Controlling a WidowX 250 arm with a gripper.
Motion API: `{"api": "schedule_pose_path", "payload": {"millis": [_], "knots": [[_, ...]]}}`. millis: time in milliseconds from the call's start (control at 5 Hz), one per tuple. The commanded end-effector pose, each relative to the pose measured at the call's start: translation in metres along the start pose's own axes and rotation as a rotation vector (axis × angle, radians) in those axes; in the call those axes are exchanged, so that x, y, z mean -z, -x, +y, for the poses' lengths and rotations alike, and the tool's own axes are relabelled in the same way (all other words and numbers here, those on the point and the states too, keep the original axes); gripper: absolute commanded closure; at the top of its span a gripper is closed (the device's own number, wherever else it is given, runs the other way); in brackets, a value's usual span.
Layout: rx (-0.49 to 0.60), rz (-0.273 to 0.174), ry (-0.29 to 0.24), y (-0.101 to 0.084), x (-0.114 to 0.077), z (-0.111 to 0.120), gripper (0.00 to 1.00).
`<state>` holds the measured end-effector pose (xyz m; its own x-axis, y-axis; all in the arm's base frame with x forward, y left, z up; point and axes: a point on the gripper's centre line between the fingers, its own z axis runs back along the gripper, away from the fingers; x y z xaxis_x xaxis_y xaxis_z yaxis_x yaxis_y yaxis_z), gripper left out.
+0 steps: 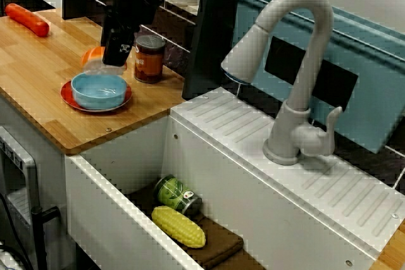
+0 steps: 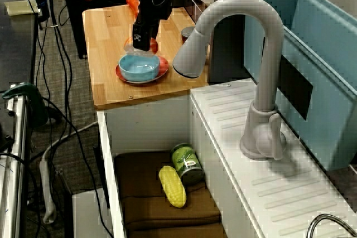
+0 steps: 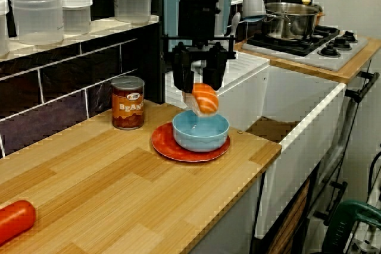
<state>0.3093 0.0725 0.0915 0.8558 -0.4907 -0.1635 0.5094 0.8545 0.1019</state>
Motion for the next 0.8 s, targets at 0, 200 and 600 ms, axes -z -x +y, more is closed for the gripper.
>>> {"api": "schedule_pose_path", "payload": {"millis": [0, 200, 600], "knots": [[-0.016, -0.039, -0.027, -0.0054, -0.0145, 0.0079, 0.20], [-0.017, -0.031, -0.022, -0.0049, -0.0144, 0.0087, 0.00], [-0.057, -0.039, -0.028, 0.0035, -0.0227, 0.0083, 0.00]]}}
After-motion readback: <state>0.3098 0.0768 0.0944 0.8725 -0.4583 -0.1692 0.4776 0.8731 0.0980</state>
